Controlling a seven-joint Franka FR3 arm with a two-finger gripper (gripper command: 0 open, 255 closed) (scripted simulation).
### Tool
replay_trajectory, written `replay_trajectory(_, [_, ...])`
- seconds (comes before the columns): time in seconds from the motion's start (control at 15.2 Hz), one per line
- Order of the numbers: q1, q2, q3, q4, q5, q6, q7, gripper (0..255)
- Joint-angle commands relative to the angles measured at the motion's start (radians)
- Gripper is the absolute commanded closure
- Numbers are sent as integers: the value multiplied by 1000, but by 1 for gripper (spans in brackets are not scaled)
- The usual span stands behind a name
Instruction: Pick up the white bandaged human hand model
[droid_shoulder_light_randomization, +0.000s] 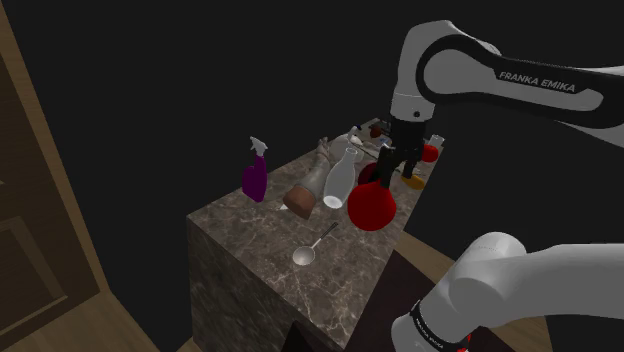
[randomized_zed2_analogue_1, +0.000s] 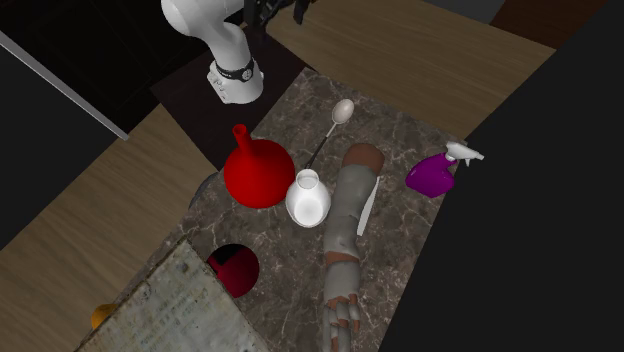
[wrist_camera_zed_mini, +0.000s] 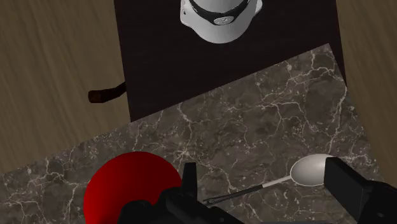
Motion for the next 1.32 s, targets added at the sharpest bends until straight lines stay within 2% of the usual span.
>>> replay_trajectory(0.0, [0, 0, 0, 0, 0, 0, 0, 0])
replay_trajectory(0.33, [-36, 196, 80, 55, -23, 126, 171, 0])
replay_trajectory(0.66, [-77, 409, 141, 153, -83, 213, 349, 0])
replay_trajectory(0.92, [-103, 584, 170, 261, -152, 247, 494, 0])
replay_trajectory(1.25, [-117, 804, 174, 430, -251, 245, 664, 0])
